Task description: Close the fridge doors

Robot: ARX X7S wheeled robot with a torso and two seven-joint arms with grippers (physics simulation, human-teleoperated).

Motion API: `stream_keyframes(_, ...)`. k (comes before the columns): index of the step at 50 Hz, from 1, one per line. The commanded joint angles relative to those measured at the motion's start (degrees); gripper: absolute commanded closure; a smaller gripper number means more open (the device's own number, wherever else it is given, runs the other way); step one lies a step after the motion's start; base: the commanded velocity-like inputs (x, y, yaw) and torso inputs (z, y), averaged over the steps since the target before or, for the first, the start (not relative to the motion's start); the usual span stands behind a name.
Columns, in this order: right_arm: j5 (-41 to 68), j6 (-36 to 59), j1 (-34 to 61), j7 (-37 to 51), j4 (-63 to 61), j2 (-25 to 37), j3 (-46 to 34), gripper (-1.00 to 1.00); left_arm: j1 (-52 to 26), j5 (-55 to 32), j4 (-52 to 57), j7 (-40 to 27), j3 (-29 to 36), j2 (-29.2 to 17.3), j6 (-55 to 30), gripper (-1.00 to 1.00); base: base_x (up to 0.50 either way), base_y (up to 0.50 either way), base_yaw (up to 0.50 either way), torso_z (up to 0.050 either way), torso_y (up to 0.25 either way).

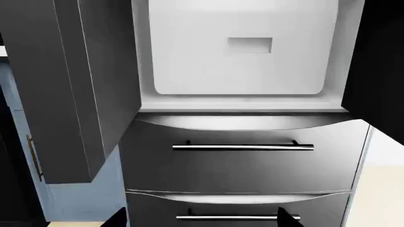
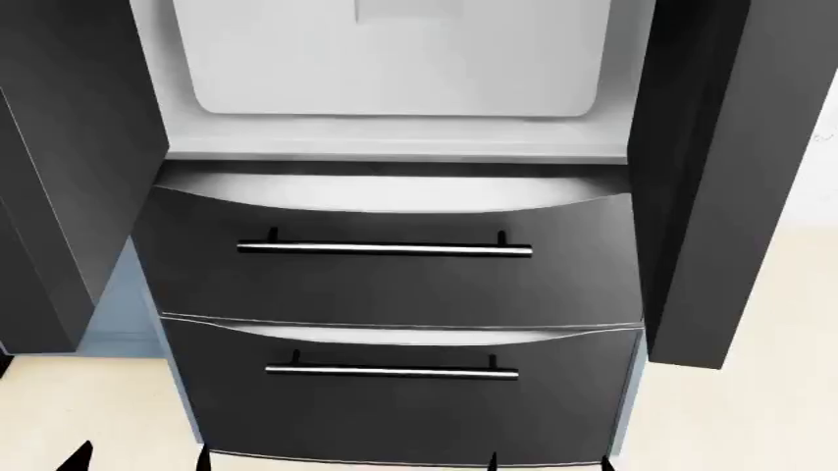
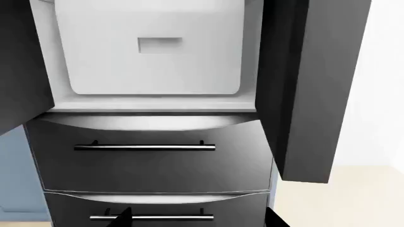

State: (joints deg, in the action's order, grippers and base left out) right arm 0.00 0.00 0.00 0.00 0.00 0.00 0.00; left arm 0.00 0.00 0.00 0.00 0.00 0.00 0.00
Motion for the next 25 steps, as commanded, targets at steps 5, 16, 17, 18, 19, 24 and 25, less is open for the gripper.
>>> stream_keyframes(5, 0.51, 0.35, -1.10, 1.67, -1.44, 1.55, -2.08, -1.00, 1.12, -1.58, 2.00, -1.77, 1.89, -1.30, -0.43, -1.00, 0.00, 0.00, 0.00, 0.000, 0.000)
stream_keyframes(16, 2.93, -0.21, 0.11, 3.13, 0.51, 2.85, -3.05, -1.00, -0.16, -3.86, 0.31, -3.59, 3.40, -2.73, 0.61, -1.00, 0.00, 0.00, 0.00, 0.000, 0.000)
stream_keyframes(17, 3.39, 0.07, 0.21, 3.11, 0.46, 2.90, -3.07, -1.00, -0.14, -4.06, 0.40, -3.70, 3.50, -2.83, 0.54, -1.00, 0.00, 0.00, 0.00, 0.000, 0.000)
stream_keyframes(18, 3.56, 0.31, 0.20, 3.14, 0.23, 3.00, -3.26, -1.00, -0.30, -4.13, 0.44, -3.87, 3.59, -2.96, 0.41, -1.00, 0.00, -0.46, 0.00, 0.000, 0.000)
stream_keyframes(19, 3.58, 0.58, 0.29, 3.33, 0.20, 3.07, -3.41, -1.00, -0.36, -4.33, 0.44, -3.92, 3.68, -3.07, 0.29, -1.00, 0.00, -0.50, 0.00, 0.000, 0.000)
stream_keyframes(24, 4.26, 1.41, 0.45, 3.90, -0.15, 3.40, -3.92, -1.00, -0.60, -5.04, 0.30, -4.35, 4.05, -3.61, -0.19, -1.00, 0.00, -0.50, 0.00, 0.000, 0.000)
stream_keyframes(25, 4.29, 1.37, 0.46, 4.04, -0.10, 3.46, -4.06, -1.00, -0.55, -5.00, 0.21, -4.41, 4.22, -3.73, 0.00, -1.00, 0.00, -0.50, 0.00, 0.000, 0.000)
